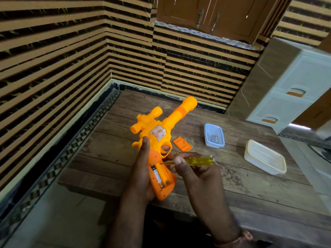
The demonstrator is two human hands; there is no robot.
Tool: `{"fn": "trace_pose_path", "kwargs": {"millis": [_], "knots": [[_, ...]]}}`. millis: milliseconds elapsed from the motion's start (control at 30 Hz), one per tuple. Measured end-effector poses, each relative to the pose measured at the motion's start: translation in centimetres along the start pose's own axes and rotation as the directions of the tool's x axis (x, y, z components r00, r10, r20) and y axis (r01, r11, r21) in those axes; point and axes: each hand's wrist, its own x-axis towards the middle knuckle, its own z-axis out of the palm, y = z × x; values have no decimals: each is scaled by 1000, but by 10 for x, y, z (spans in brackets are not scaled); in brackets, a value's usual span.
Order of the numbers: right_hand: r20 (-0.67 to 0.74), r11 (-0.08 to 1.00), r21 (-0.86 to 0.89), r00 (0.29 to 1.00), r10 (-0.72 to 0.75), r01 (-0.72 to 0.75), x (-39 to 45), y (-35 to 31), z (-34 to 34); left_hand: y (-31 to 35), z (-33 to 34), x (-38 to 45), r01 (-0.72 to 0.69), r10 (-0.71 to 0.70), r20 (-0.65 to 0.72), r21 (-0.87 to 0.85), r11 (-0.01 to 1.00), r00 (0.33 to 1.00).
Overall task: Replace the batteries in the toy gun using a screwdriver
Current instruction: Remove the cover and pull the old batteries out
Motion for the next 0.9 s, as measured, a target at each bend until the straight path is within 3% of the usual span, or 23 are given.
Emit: {"fn": "trace_pose_path", "kwargs": {"millis": [267, 467, 700, 900], "knots": [[45, 996, -87, 999, 27, -23, 3, 12, 9, 3, 3, -5, -10, 8, 67, 22, 1000, 998], [178, 996, -86, 984, 31, -15, 9, 10, 4, 2, -1, -4, 17, -33, 172, 89, 996, 985], [333, 979, -196, 935, 124, -60, 43, 3, -4, -8, -8, 7, -51, 46, 83, 62, 997, 995], [310, 975, -133, 927, 209, -175, 58, 3, 4, -6, -7, 4, -120, 111, 102, 89, 989, 989]]}}
